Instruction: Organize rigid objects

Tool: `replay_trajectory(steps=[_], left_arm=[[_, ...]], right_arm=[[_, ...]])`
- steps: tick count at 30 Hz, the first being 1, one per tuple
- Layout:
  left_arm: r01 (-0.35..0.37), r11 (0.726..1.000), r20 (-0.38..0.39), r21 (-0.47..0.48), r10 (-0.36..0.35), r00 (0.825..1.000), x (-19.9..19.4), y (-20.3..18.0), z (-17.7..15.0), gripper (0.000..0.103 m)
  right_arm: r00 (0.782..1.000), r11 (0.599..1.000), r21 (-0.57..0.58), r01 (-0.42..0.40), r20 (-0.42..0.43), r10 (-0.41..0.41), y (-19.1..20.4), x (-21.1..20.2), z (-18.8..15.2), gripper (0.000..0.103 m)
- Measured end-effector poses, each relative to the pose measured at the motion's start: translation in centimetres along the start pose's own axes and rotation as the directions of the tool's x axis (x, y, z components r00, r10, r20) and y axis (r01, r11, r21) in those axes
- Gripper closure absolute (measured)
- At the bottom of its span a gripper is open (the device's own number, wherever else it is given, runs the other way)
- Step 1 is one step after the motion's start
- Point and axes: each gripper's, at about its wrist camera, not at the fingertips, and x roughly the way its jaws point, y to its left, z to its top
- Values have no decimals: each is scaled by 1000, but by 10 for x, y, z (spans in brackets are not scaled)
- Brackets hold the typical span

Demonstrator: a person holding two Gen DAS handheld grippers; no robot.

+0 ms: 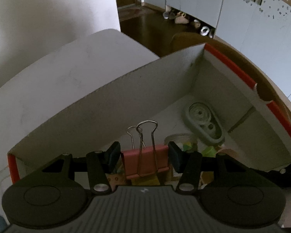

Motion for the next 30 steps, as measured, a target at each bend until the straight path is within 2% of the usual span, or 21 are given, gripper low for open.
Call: replay_trajectory(steps=[8, 10, 12, 16, 18, 23, 30], left_arm=[[7, 1000, -10, -20, -7, 1000, 1, 5, -5, 49], [6, 1000, -10, -23, -6, 1000, -1, 7, -6, 45], [5, 1000, 4, -16, -5, 1000, -5, 8, -9, 39], [12, 1000, 34, -11, -12, 999, -15, 10, -13, 39], [16, 1000, 48, -7, -16, 999, -21, 11, -16, 38], [37, 999, 81, -5, -36, 996, -37, 19, -25, 35], [78, 997, 124, -3, -77, 989, -66, 31, -39, 35]], right_arm=[[1000, 999, 33, -13, 12, 13, -2, -4, 1, 53], [1000, 999, 45, -17, 19, 16, -3, -6, 1, 52], [999, 998, 62, -19, 31, 17, -4, -9, 1, 52], [998, 995, 96, -20, 55, 14, -5, -16, 1, 48], [998, 994, 110, -20, 69, 13, -4, -21, 1, 41], [995, 989, 144, -26, 99, 11, 0, -34, -1, 39], [989, 986, 168, -23, 145, -2, 13, -56, -3, 30]])
